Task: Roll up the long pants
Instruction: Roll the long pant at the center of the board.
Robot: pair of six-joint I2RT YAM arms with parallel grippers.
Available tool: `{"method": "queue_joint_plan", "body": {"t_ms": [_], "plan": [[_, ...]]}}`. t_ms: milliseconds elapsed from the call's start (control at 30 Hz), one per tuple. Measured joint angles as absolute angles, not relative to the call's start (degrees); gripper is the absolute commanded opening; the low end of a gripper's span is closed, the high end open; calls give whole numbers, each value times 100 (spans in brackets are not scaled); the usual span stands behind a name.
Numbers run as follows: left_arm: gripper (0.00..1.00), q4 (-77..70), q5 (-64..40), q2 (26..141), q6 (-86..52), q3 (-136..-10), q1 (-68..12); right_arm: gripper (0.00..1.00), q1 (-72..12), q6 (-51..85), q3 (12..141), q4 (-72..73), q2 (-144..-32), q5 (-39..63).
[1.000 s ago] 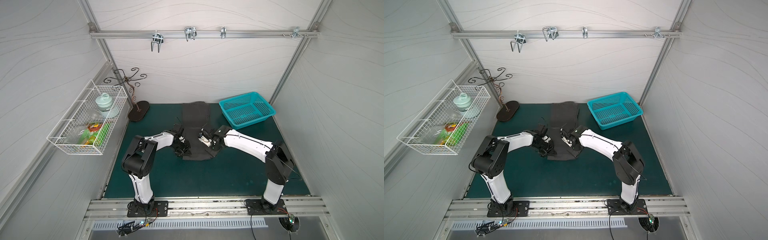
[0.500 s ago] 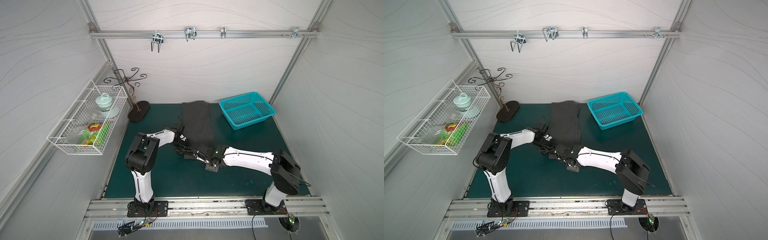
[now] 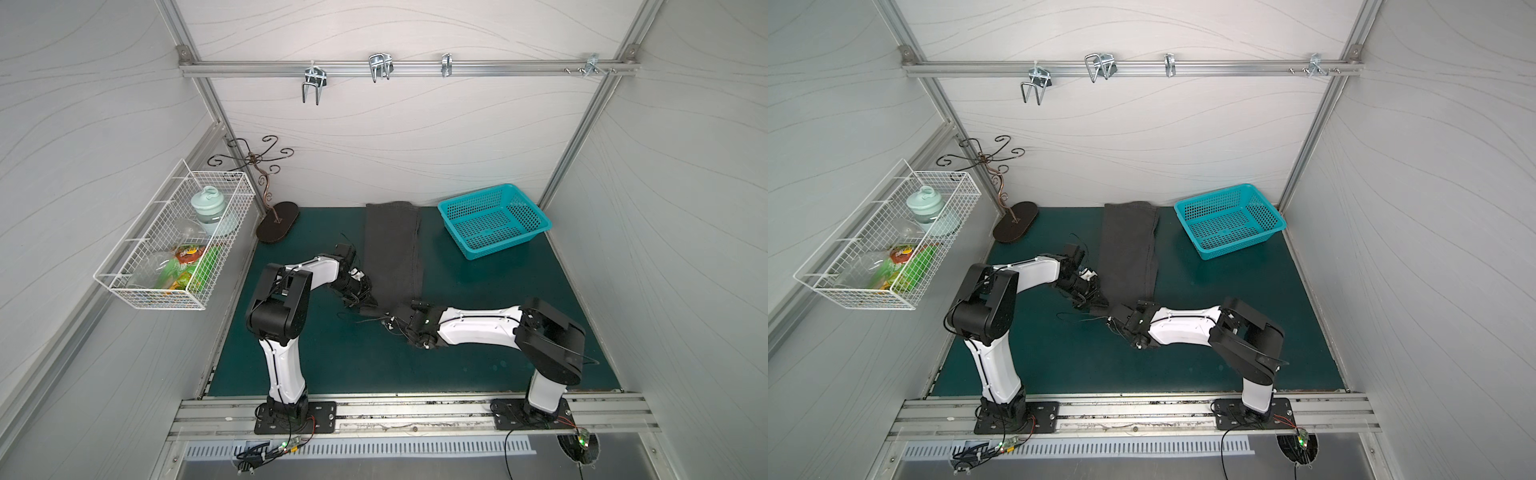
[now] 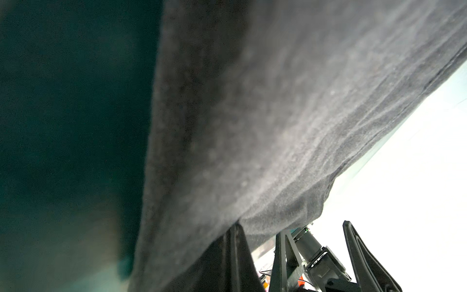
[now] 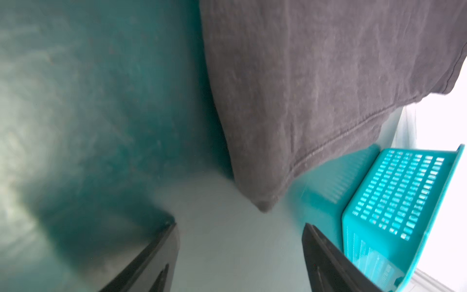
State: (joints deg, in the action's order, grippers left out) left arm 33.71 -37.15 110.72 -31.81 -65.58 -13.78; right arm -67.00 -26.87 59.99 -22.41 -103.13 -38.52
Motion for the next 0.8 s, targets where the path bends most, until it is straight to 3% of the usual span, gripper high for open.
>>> {"method": "queue_joint_plan", "body": {"t_ms": [800], "plan": [[0, 3417, -3745, 11074, -3006, -6556, -1376, 77, -6674, -3238, 6908, -1426, -11358, -4508]]}}
